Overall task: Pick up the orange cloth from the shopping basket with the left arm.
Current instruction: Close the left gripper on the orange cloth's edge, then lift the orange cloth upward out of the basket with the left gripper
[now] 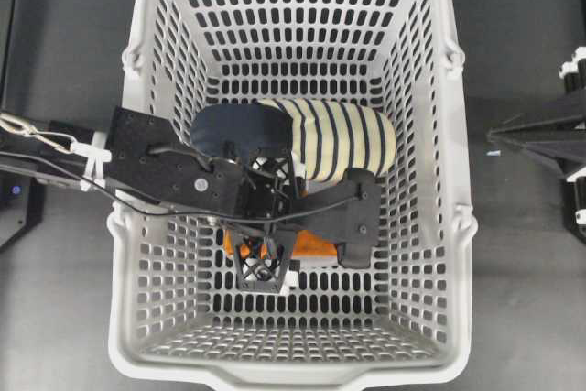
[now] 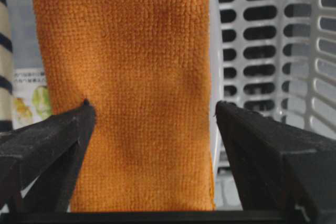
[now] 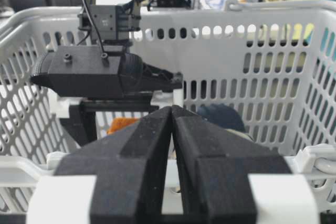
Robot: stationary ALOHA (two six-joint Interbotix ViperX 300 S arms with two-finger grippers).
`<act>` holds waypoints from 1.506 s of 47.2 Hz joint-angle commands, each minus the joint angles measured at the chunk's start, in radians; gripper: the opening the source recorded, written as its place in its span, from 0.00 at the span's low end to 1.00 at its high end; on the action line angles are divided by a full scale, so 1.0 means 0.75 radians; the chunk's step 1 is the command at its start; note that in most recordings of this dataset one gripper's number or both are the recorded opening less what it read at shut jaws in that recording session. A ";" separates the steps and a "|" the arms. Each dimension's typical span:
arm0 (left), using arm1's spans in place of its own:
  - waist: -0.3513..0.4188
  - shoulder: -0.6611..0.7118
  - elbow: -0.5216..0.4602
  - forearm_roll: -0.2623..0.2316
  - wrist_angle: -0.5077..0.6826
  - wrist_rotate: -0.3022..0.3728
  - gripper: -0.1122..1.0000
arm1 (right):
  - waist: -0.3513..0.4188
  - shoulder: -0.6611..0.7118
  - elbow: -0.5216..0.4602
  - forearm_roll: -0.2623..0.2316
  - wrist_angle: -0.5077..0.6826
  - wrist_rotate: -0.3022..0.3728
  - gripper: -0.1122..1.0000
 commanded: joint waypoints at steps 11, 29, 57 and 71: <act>0.004 -0.022 0.045 0.004 -0.033 -0.067 0.73 | 0.000 0.006 -0.008 0.002 -0.012 0.004 0.10; 0.008 -0.155 -0.072 0.004 0.063 -0.057 0.21 | 0.000 0.006 0.000 0.004 -0.016 0.047 0.10; 0.014 -0.309 -0.665 0.004 0.642 -0.059 0.21 | 0.010 -0.012 0.000 0.004 -0.022 0.053 0.10; 0.016 -0.303 -0.663 0.004 0.642 -0.059 0.21 | 0.014 -0.012 0.000 0.004 -0.027 0.053 0.10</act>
